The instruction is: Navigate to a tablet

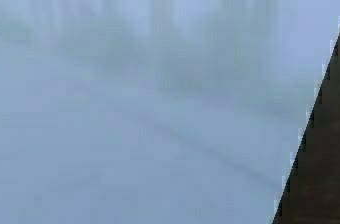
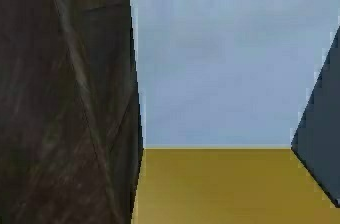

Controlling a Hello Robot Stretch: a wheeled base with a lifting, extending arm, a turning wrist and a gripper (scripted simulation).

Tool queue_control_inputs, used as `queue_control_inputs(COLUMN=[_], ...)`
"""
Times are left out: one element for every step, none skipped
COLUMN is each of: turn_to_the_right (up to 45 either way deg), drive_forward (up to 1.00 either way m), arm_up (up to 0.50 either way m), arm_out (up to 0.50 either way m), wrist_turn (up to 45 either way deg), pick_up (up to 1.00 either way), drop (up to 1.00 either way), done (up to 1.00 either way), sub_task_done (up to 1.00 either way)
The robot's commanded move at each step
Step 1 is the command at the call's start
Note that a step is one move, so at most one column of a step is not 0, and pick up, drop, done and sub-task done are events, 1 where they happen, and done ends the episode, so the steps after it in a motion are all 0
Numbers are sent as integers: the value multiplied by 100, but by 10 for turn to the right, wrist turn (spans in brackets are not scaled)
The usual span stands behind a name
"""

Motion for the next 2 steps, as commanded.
queue_control_inputs(turn_to_the_right=[-450, -270], drive_forward=[0, 0], arm_up=[0, 0], arm_out=[0, 0], wrist_turn=[0, 0], pick_up=[0, 0], drop=[0, 0], done=[0, 0], sub_task_done=[0, 0])
